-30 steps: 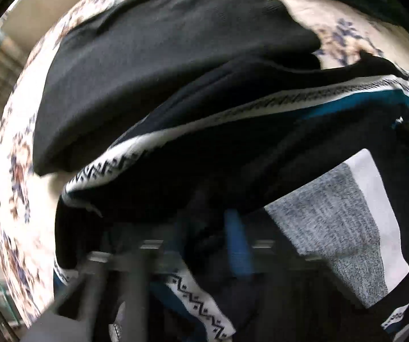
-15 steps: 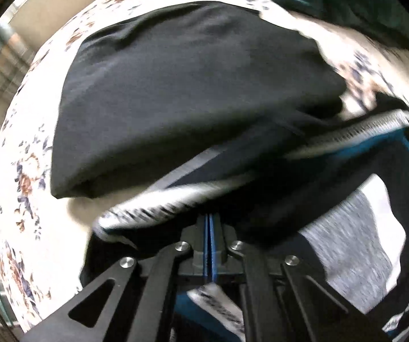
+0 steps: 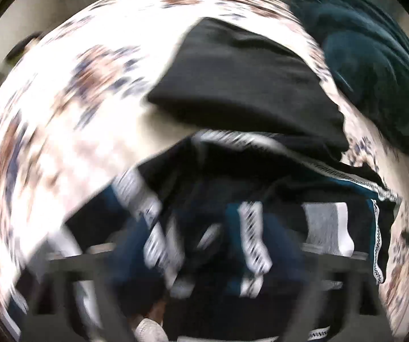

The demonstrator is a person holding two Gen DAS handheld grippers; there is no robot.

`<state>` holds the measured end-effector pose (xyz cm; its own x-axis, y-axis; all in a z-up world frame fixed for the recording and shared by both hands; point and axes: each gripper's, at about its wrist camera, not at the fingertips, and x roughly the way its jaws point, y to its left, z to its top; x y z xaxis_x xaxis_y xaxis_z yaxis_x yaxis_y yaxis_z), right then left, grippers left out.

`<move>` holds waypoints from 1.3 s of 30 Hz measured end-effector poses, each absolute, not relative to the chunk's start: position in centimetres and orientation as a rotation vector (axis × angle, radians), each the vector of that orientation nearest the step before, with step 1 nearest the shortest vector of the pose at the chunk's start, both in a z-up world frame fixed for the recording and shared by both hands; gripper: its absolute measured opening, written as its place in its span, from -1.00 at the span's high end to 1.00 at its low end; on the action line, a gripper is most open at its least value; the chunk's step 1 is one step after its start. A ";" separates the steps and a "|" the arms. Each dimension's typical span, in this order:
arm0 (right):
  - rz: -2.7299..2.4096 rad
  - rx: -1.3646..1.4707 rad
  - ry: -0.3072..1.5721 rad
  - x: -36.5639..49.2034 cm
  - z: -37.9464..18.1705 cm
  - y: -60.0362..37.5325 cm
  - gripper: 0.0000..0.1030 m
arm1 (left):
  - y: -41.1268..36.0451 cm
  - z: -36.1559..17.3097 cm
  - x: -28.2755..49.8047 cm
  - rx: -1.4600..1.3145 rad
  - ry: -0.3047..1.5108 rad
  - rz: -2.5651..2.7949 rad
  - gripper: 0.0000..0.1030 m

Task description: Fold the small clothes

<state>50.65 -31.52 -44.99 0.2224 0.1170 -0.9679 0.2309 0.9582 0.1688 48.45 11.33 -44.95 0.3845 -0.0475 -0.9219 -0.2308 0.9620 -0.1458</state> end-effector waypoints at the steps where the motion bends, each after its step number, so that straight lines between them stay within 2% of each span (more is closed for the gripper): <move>1: -0.092 0.301 1.357 49.7 -45.3 -30.5 -0.66 | 12.1 -45.2 46.6 -0.307 1.174 0.157 -0.90; 2: -0.109 0.296 1.365 48.8 -45.6 -30.0 -0.86 | 12.7 -45.3 45.1 -0.336 1.179 0.197 -0.90; 4: -0.162 0.273 1.373 46.9 -46.4 -28.3 -1.00 | 13.5 -45.4 41.9 -0.400 1.175 0.273 -0.90; 9: -0.230 0.234 1.390 45.4 -48.5 -23.8 -1.00 | 20.3 -46.5 31.4 -0.603 1.172 0.592 -0.90; 14: -0.174 0.201 1.403 45.8 -49.4 -19.1 -1.00 | 29.6 -51.5 17.8 -1.090 1.156 0.924 -0.89; 16: -0.155 0.148 1.409 45.9 -49.8 -17.5 -1.00 | 32.2 -53.0 13.2 -1.312 1.014 0.975 -0.88; 23: -0.118 0.176 1.469 46.1 -51.1 -14.4 -1.00 | 34.2 -53.7 10.0 -1.534 0.777 1.058 -0.85; 25: -0.119 0.209 1.474 46.1 -51.1 -14.4 -1.00 | 34.2 -53.5 9.6 -1.508 0.734 1.099 -0.54; 26: -0.120 0.222 1.476 46.2 -51.0 -14.4 -1.00 | 34.5 -53.3 9.0 -1.493 0.713 1.127 -0.23; 27: -0.118 0.233 1.479 46.2 -51.0 -14.4 -1.00 | 35.0 -53.2 8.8 -1.474 0.681 1.159 -0.02; 28: -0.113 0.238 1.483 46.2 -51.0 -14.5 -1.00 | 35.3 -53.2 8.8 -1.456 0.663 1.173 0.10; 30: -0.102 0.239 1.479 46.0 -50.8 -14.6 -1.00 | 36.1 -52.6 9.4 -1.379 0.644 1.209 0.64; 31: -0.096 0.230 1.475 46.0 -50.7 -14.7 -1.00 | 35.9 -52.2 10.0 -1.346 0.637 1.207 0.78; 36: -0.097 0.204 1.456 46.1 -50.3 -16.9 -1.00 | 36.6 -47.5 14.4 -1.111 0.619 1.113 0.84; 39: -0.098 0.221 1.442 46.3 -50.1 -18.3 -1.00 | 34.1 -41.5 19.8 -0.853 0.624 0.976 0.85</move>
